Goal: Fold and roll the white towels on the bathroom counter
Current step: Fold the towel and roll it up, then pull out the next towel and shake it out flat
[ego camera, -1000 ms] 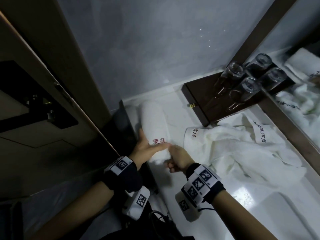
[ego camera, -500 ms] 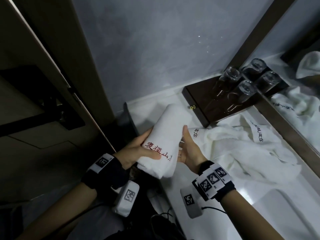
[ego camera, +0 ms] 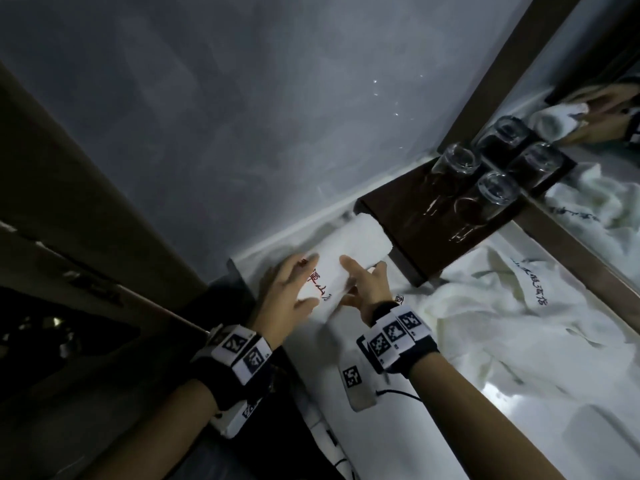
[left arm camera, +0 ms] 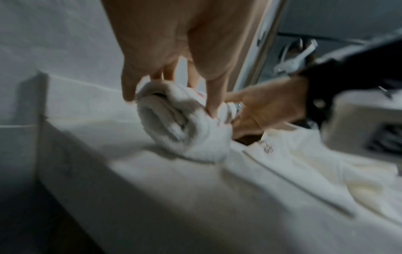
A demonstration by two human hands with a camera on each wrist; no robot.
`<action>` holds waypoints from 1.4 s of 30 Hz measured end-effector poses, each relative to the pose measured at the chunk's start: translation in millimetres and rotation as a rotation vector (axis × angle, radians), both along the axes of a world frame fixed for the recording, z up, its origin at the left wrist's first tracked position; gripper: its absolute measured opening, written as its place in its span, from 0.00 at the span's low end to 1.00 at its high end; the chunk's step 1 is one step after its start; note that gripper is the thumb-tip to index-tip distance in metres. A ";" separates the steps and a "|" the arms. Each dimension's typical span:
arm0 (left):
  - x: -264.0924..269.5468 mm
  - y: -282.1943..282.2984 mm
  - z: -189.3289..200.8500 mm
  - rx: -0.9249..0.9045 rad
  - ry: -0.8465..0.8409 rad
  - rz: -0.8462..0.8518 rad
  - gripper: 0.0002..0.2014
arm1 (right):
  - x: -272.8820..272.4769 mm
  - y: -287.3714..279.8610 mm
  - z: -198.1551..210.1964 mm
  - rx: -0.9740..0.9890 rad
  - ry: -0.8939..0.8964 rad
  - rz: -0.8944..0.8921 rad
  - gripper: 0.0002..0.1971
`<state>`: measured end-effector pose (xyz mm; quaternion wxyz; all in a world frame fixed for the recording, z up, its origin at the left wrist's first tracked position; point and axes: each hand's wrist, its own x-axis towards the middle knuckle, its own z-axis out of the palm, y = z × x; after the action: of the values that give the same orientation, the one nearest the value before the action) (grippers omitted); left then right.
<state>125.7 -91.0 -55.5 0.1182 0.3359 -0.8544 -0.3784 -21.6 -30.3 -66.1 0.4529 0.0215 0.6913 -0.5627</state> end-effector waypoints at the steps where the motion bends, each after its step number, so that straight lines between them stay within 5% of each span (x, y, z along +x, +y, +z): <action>1: 1.9 1.0 -3.3 -0.145 -0.021 -0.024 0.32 | -2.8 -8.3 -1.7 -0.001 0.006 -0.023 0.21; 5: 11.6 10.3 -16.6 -0.403 -0.080 -0.222 0.36 | -13.7 -36.2 -7.9 0.033 0.058 -0.083 0.26; 10: 8.0 8.5 -23.9 -0.403 -0.143 -0.237 0.39 | -31.9 -48.9 -6.3 0.258 0.336 0.170 0.29; 13: 1.6 3.3 -24.7 -0.214 -0.192 -0.191 0.36 | -36.3 -38.9 -3.3 0.307 0.468 0.279 0.29; 17: -1.4 -3.1 -34.2 -0.174 -0.223 -0.175 0.30 | -27.8 -5.6 3.8 0.223 0.602 0.432 0.19; 24: -21.7 26.7 -31.3 -0.332 -0.223 -0.138 0.22 | -52.7 91.4 11.0 0.164 0.949 0.586 0.19; 29: -58.8 60.3 -29.5 -0.238 -0.284 -0.290 0.25 | -79.8 139.9 20.1 0.322 1.250 0.557 0.28; 36: -125.8 108.8 -27.4 -0.182 -0.308 -0.370 0.43 | -93.4 170.4 21.3 0.641 1.291 0.750 0.47; 42: -154.4 116.8 -25.6 -0.272 -0.421 -0.348 0.32 | -98.7 175.5 18.2 0.498 1.234 0.727 0.49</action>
<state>-28.7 25.8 -81.1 -0.0843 0.2368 -0.9476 -0.1971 -120.2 145.3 -47.9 0.1226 -0.4251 0.8894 -0.1153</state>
